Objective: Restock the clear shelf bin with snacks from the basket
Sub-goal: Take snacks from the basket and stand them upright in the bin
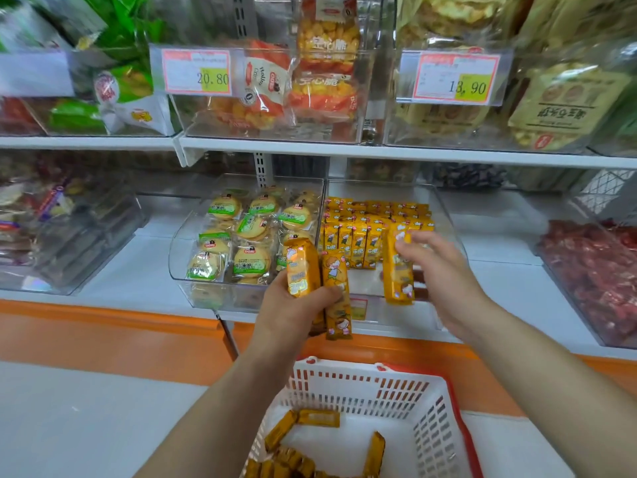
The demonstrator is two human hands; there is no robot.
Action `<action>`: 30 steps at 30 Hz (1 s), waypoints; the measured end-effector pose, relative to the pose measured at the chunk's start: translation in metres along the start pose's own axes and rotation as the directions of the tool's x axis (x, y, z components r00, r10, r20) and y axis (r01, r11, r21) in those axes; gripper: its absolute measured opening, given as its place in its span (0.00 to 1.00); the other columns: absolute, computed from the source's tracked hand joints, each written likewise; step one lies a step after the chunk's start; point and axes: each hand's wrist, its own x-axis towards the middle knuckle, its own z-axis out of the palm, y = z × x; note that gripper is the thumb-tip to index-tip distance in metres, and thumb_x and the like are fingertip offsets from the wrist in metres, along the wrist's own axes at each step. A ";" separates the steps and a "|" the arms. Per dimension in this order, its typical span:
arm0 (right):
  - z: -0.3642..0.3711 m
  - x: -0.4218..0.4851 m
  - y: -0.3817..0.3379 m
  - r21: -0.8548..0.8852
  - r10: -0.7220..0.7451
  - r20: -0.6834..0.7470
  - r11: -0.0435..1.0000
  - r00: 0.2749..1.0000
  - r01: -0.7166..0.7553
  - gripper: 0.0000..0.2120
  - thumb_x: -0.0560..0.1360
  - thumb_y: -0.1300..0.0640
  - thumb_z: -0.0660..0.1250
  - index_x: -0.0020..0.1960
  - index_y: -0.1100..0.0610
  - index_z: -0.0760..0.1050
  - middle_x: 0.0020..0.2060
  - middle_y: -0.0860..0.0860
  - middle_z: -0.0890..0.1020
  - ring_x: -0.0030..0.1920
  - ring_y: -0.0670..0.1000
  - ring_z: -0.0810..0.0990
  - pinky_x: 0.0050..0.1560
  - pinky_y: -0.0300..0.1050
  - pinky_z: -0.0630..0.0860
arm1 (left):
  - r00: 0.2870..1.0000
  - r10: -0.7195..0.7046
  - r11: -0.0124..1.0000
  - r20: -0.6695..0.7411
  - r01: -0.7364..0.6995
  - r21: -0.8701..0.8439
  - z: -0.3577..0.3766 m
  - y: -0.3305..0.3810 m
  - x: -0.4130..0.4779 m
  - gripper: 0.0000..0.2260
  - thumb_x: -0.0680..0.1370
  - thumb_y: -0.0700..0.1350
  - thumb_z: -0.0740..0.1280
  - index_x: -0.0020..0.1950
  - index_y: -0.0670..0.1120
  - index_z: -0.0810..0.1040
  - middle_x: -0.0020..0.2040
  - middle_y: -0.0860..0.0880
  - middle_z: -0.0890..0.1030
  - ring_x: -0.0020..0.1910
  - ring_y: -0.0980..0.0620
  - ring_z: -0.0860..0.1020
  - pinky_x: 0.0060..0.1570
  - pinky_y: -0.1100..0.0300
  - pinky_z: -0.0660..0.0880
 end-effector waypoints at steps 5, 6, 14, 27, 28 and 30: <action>-0.013 0.067 0.004 -0.284 -0.145 -0.051 0.951 0.988 0.125 0.16 0.78 0.53 0.70 0.63 0.43 0.71 0.40 0.49 0.83 0.42 0.48 0.81 0.41 0.44 0.75 | 1.000 0.009 1.000 0.008 -0.009 0.009 0.000 0.001 0.005 0.26 0.61 0.49 0.80 0.57 0.46 0.81 0.49 0.43 0.88 0.48 0.41 0.87 0.50 0.42 0.83; -0.015 0.080 0.011 -0.306 -0.135 -0.064 0.946 0.989 0.109 0.16 0.78 0.55 0.70 0.62 0.45 0.70 0.40 0.50 0.82 0.42 0.51 0.81 0.41 0.46 0.76 | 1.000 0.009 1.000 0.010 -0.009 0.025 0.000 0.000 0.006 0.27 0.60 0.51 0.80 0.57 0.47 0.81 0.49 0.44 0.88 0.48 0.42 0.87 0.52 0.41 0.83; -0.015 0.157 0.056 -0.523 -0.148 -0.178 0.851 0.973 0.033 0.20 0.72 0.64 0.74 0.60 0.52 0.74 0.46 0.57 0.83 0.48 0.62 0.83 0.50 0.62 0.81 | 0.999 -0.001 0.997 0.035 -0.002 0.072 -0.004 -0.008 0.023 0.19 0.66 0.48 0.79 0.55 0.52 0.83 0.49 0.45 0.88 0.48 0.43 0.87 0.53 0.40 0.83; -0.008 0.159 0.069 -0.599 -0.141 -0.218 0.800 0.966 -0.019 0.16 0.67 0.60 0.79 0.45 0.54 0.72 0.45 0.55 0.83 0.49 0.57 0.81 0.45 0.45 0.73 | 0.999 -0.047 0.995 0.024 0.045 0.087 0.005 -0.011 0.029 0.20 0.67 0.48 0.79 0.57 0.51 0.81 0.49 0.47 0.88 0.48 0.45 0.88 0.54 0.40 0.82; -0.008 0.154 0.065 -0.619 -0.131 -0.198 0.785 0.971 -0.020 0.17 0.66 0.60 0.79 0.46 0.55 0.72 0.46 0.56 0.83 0.50 0.57 0.80 0.44 0.45 0.73 | 0.998 -0.052 0.995 0.022 0.050 0.087 0.005 -0.011 0.029 0.19 0.68 0.47 0.79 0.58 0.51 0.81 0.49 0.47 0.88 0.48 0.45 0.87 0.54 0.40 0.82; -0.008 0.142 0.056 -0.681 -0.151 -0.164 0.733 0.975 -0.001 0.20 0.66 0.59 0.80 0.50 0.57 0.72 0.47 0.56 0.80 0.52 0.57 0.79 0.43 0.44 0.70 | 0.998 -0.056 0.994 0.016 0.055 0.091 0.005 -0.012 0.029 0.17 0.72 0.44 0.79 0.59 0.50 0.81 0.50 0.47 0.88 0.49 0.45 0.87 0.55 0.39 0.82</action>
